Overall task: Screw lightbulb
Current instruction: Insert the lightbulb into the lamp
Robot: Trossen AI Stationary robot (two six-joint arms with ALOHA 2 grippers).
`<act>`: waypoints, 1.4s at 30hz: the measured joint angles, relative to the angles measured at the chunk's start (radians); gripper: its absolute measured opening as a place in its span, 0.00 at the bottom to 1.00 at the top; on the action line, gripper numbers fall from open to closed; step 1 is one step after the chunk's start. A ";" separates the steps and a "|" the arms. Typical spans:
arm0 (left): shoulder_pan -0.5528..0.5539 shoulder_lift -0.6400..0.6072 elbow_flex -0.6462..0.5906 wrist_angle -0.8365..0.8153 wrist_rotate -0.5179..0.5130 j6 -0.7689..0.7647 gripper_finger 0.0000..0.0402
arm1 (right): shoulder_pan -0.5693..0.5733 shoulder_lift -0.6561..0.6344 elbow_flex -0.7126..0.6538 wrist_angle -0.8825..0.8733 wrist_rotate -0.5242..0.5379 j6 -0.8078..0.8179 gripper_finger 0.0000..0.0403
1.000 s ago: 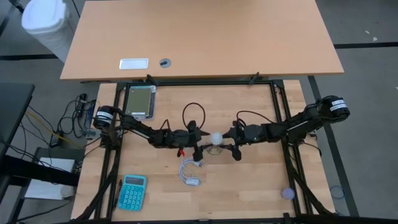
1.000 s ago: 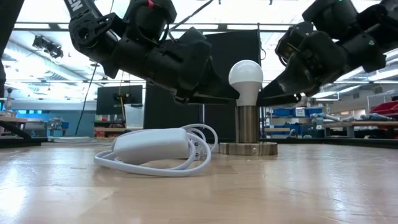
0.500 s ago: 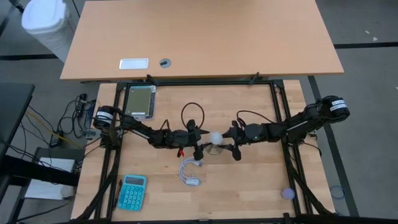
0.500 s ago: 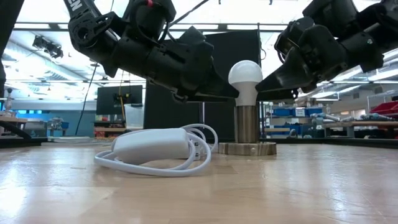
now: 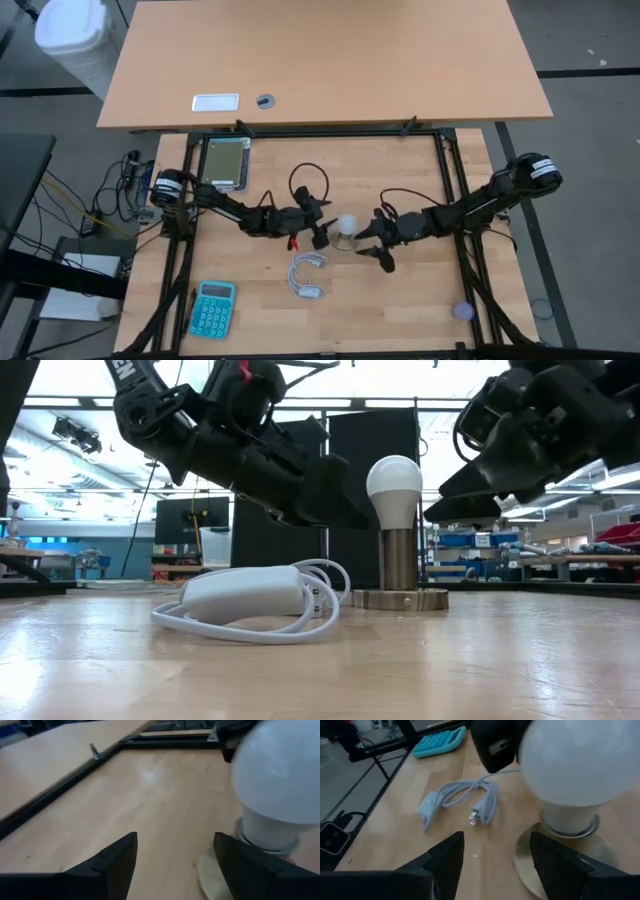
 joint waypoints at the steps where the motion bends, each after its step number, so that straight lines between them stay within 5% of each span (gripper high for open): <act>1: 0.004 0.000 0.000 0.003 0.017 0.001 0.67 | 0.006 0.000 0.000 -0.010 0.017 0.000 0.57; 10: -0.013 0.000 0.000 -0.060 0.166 -0.008 0.67 | -0.026 0.000 0.000 -0.053 0.115 -0.024 0.57; 17: -0.038 0.000 0.029 -0.060 0.174 -0.010 0.67 | -0.089 0.000 0.000 -0.004 0.053 -0.079 0.57; 32: -0.042 0.001 0.069 -0.094 0.136 0.005 0.67 | -0.092 0.000 -0.001 0.016 0.004 -0.080 0.57; 42: -0.028 0.001 0.068 -0.098 0.020 0.026 0.67 | -0.037 0.000 -0.002 -0.011 0.014 -0.042 0.57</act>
